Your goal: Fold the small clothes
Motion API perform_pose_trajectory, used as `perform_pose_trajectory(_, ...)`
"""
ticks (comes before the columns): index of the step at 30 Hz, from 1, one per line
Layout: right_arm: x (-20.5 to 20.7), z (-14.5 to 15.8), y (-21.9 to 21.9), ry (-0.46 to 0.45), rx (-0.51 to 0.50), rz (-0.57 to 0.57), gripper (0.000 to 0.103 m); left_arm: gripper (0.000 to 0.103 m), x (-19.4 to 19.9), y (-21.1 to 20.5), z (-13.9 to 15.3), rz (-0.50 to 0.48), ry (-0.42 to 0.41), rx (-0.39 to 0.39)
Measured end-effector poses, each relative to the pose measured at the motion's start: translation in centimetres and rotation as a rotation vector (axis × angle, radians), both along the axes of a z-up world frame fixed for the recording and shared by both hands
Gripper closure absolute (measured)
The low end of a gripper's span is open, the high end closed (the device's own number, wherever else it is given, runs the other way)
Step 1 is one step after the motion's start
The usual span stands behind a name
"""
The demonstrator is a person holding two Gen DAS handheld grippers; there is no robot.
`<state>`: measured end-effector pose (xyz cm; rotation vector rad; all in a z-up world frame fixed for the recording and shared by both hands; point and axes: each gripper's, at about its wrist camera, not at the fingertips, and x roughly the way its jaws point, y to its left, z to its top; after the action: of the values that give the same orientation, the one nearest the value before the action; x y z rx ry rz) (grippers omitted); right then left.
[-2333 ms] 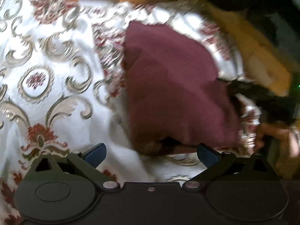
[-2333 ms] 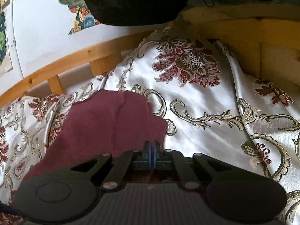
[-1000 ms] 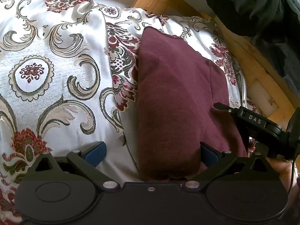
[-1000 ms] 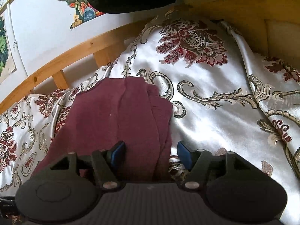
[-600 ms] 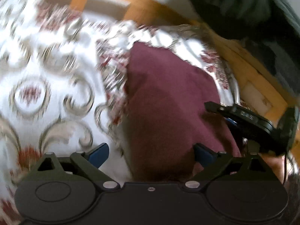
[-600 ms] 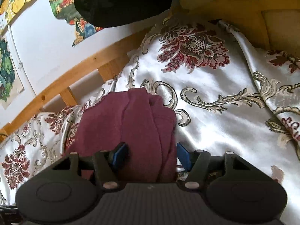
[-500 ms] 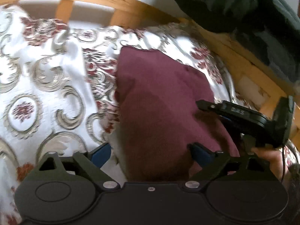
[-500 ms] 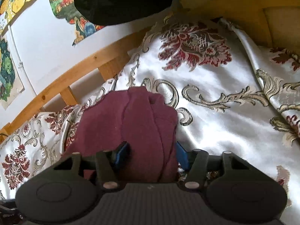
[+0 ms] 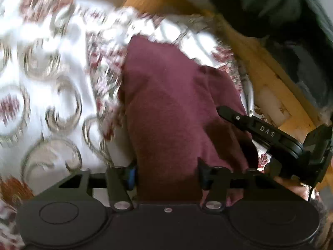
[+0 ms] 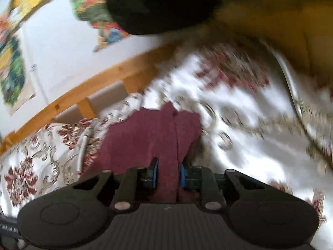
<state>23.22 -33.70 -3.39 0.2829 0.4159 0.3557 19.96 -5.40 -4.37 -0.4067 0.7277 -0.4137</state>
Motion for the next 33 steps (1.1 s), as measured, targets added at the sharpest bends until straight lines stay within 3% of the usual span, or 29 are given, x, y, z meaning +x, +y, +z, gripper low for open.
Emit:
perform_pose_trajectory(6, -3.4, 3.8, 4.6, -0.227, -0.121, 0.078, 0.082, 0.053, -3.1, 0.9, 3.1, -0.01, -0.23, 0.151)
perform_pose_trajectory(11, -3.4, 5.9, 9.4, -0.324, -0.163, 0.158, 0.082, 0.053, -4.8, 4.8, 3.7, 0.093, -0.318, 0.195)
perform_pose_trajectory(16, -0.6, 5.5, 14.4, -0.274, -0.169, 0.236, 0.082, 0.053, -4.7, 9.0, 2.6, 0.227, -0.265, 0.18)
perform_pose_trajectory(20, 1.5, 4.0, 17.4, -0.205, -0.224, 0.27, 0.083, 0.053, -4.2, 11.5, 0.6, 0.295, -0.17, 0.13)
perform_pose_trajectory(26, 2.8, 1.6, 17.4, -0.071, -0.232, 0.182, 0.077, 0.047, -3.1, 12.3, -0.3, 0.315, -0.097, 0.083)
perform_pose_trajectory(29, 2.3, 1.4, 17.0, -0.081, -0.247, 0.156, 0.062, 0.04, -2.6, 12.0, -0.5, 0.326, -0.056, 0.075)
perform_pose_trajectory(33, 0.7, 1.9, 16.5, -0.1, -0.261, 0.149, 0.04, 0.03, -3.0, 13.1, -0.8, 0.364, -0.004, 0.006)
